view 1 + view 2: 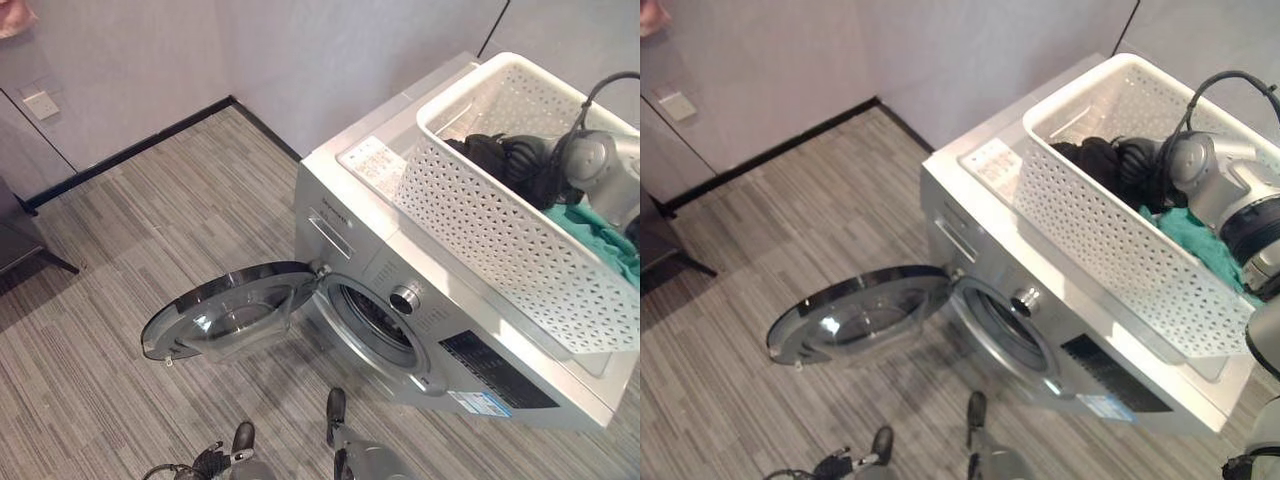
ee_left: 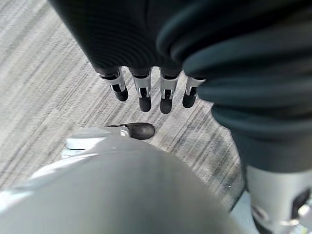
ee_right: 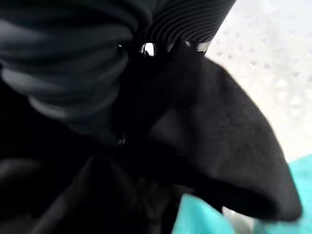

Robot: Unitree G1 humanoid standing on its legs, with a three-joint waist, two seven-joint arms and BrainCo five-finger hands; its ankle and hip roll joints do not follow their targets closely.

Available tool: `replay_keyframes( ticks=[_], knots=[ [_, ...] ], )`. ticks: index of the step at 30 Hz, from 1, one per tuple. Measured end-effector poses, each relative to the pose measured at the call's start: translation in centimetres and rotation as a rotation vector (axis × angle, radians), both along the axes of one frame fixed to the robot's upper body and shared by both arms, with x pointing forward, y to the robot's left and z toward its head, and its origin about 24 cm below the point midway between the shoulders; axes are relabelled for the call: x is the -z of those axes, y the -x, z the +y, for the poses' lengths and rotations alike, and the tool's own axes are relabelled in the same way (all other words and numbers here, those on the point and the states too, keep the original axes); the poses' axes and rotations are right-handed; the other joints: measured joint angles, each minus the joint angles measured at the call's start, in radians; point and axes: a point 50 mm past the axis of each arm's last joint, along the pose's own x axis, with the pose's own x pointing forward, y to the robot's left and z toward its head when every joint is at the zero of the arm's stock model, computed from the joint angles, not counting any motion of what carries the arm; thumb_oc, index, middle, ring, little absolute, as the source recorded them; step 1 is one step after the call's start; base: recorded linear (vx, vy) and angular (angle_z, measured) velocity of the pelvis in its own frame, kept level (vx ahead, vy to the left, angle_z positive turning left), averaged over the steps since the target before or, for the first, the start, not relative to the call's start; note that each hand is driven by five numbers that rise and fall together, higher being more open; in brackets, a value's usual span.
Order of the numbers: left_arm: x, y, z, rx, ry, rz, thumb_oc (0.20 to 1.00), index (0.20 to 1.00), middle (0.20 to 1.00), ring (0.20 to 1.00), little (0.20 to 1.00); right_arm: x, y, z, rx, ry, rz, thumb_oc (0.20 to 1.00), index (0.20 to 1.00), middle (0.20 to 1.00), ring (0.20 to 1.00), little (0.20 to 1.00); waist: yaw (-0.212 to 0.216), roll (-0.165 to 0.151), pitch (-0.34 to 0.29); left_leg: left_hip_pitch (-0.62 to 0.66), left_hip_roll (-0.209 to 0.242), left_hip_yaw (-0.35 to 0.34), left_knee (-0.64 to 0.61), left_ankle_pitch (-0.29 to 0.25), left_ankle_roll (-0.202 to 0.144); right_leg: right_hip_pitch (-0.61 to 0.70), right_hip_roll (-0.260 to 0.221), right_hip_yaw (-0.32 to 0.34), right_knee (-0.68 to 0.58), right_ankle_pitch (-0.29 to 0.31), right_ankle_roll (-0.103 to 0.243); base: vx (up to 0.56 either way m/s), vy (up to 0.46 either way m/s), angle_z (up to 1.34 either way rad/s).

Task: Grab the laundry basket,head to the washer,open it,put in the laundry and shut it.

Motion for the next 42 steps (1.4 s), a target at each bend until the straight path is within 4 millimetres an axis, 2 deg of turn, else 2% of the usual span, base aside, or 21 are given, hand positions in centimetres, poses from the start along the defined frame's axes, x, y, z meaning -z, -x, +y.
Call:
replay_keyframes(
  ticks=[2, 7, 11, 13, 16, 18, 20, 22, 24, 27, 34, 37, 42],
  knots=[
    [0.0, -0.1, 0.0, 0.003, -0.001, -0.001, 1.0, 1.0, 1.0, 1.0, 1.0, -0.1, 0.1, 0.0, -0.008, -0.008, -0.007, 0.2, 0.2, 0.2, 0.2, 0.2, -0.002, 0.0, 0.0, 0.007, 0.0, 0.0, 0.0, 0.0, 0.0, 0.007, 0.0, 0.0, 0.0, 0.0, 0.0, 0.0, 0.0, 0.0],
    [-0.1, -0.4, 0.0, 0.001, -0.004, -0.008, 1.0, 1.0, 1.0, 1.0, 1.0, -1.2, 0.3, -2.1, 0.058, -0.109, -0.156, 0.2, 0.2, 0.2, 0.2, 0.2, -0.004, -0.005, -0.006, 0.019, -0.001, 0.0, 0.0, 0.002, -0.002, 0.02, -0.001, 0.003, 0.0, 0.0, -0.002, 0.01, 0.016, -0.01],
    [0.0, -0.2, 0.1, 0.005, -0.012, 0.012, 1.0, 1.0, 1.0, 1.0, 1.0, -2.6, 0.6, -3.0, 0.095, -0.153, -0.299, 0.2, 0.2, 0.2, 0.2, 0.2, -0.008, 0.0, -0.014, 0.049, 0.001, 0.002, 0.0, 0.0, 0.0, 0.047, 0.001, 0.005, 0.0, -0.002, 0.0, 0.03, 0.012, -0.01],
    [0.1, 0.2, 0.3, 0.022, -0.026, 0.033, 1.0, 1.0, 1.0, 1.0, 1.0, -3.7, 0.8, -3.9, 0.141, -0.182, -0.416, 0.2, 0.2, 0.2, 0.2, 0.2, -0.007, 0.001, -0.049, 0.053, 0.0, 0.002, 0.0, -0.001, 0.001, 0.051, -0.001, 0.005, 0.0, -0.007, 0.003, 0.0, 0.0, 0.0],
    [0.3, 0.8, 0.4, 0.005, -0.046, 0.059, 1.0, 1.0, 1.0, 1.0, 1.0, -5.2, 1.0, -4.4, 0.188, -0.25, -0.566, 0.2, 0.2, 0.2, 0.2, 0.2, -0.009, 0.0, -0.067, 0.076, -0.001, 0.005, 0.0, -0.003, 0.004, 0.073, -0.001, 0.009, 0.0, -0.011, 0.005, 0.02, 0.016, -0.02],
    [0.4, 1.4, 0.5, -0.003, -0.057, 0.078, 1.0, 1.0, 1.0, 1.0, 1.0, -6.1, 1.2, -4.4, 0.203, -0.186, -0.647, 0.2, 0.2, 0.2, 0.2, 0.2, -0.009, 0.003, -0.088, 0.084, -0.001, 0.005, -0.001, -0.006, 0.008, 0.081, 0.0, 0.014, 0.0, -0.018, 0.005, 0.0, 0.0, 0.0],
    [0.6, 2.4, 0.5, -0.014, -0.067, 0.099, 1.0, 1.0, 1.0, 1.0, 1.0, -7.6, 1.8, -4.1, 0.193, -0.006, -0.74, 0.2, 0.2, 0.2, 0.2, 0.2, -0.009, 0.005, -0.116, 0.084, -0.001, 0.005, -0.001, -0.01, 0.015, 0.081, 0.0, 0.015, -0.001, -0.02, 0.004, 0.04, 0.007, 0.01],
    [0.6, 2.9, 0.7, -0.002, -0.103, 0.108, 1.0, 1.0, 1.0, 1.0, 1.0, -8.8, 3.2, -4.2, 0.142, 0.323, -0.813, 0.2, 0.2, 0.2, 0.2, 0.2, -0.002, 0.007, -0.127, 0.084, 0.0, 0.001, -0.004, -0.01, 0.015, 0.084, 0.0, 0.01, 0.0, -0.021, 0.004, 0.03, 0.013, 0.05],
    [0.8, 4.1, 0.9, -0.003, -0.124, 0.141, 1.0, 1.0, 1.0, 1.0, 1.0, -9.4, 3.6, -4.3, 0.137, 0.404, -0.878, 0.2, 0.2, 0.2, 0.2, 0.2, -0.007, 0.007, -0.137, 0.087, 0.0, 0.001, -0.004, -0.01, 0.015, 0.087, -0.001, 0.01, 0.0, -0.021, 0.004, 0.0, 0.0, 0.0],
    [0.8, 4.6, 1.0, 0.004, -0.143, 0.154, 1.0, 1.0, 1.0, 1.0, 1.0, -9.8, 4.1, -5.1, 0.176, 0.45, -0.924, 0.2, 0.2, 0.2, 0.2, 0.2, -0.006, 0.006, -0.14, 0.096, -0.001, 0.0, -0.004, -0.01, 0.015, 0.097, -0.002, 0.006, 0.0, -0.021, 0.004, 0.0, 0.046, 0.02],
    [0.9, 4.4, 0.4, 0.003, -0.137, 0.156, 1.0, 1.0, 1.0, 1.0, 1.0, -11.1, 4.8, -5.3, 0.197, 0.409, -1.022, 0.2, 0.2, 0.2, 0.2, 0.2, -0.009, 0.013, -0.141, 0.118, -0.003, 0.002, -0.005, -0.011, 0.017, 0.117, -0.003, 0.009, -0.001, -0.025, 0.005, -0.01, 0.047, -0.01],
    [1.1, 4.5, -0.3, 0.01, -0.122, 0.158, 1.0, 1.0, 1.0, 1.0, 1.0, -11.9, 5.3, -4.9, 0.176, 0.407, -1.066, 0.2, 0.2, 0.2, 0.2, 0.2, -0.011, 0.015, -0.14, 0.13, -0.01, 0.013, 0.0, -0.011, 0.017, 0.118, -0.006, 0.025, -0.001, -0.022, 0.008, -0.02, 0.089, -0.13],
    [1.2, 4.8, -0.3, 0.005, -0.123, 0.173, 1.0, 1.0, 1.0, 1.0, 1.0, -12.8, 6.0, -4.9, 0.184, 0.357, -1.142, 0.2, 0.2, 0.2, 0.2, 0.2, -0.014, 0.015, -0.14, 0.164, -0.036, 0.056, 0.0, -0.019, 0.031, 0.132, -0.02, 0.066, 0.0, -0.015, 0.018, -0.02, 0.102, -0.23]
  ],
)
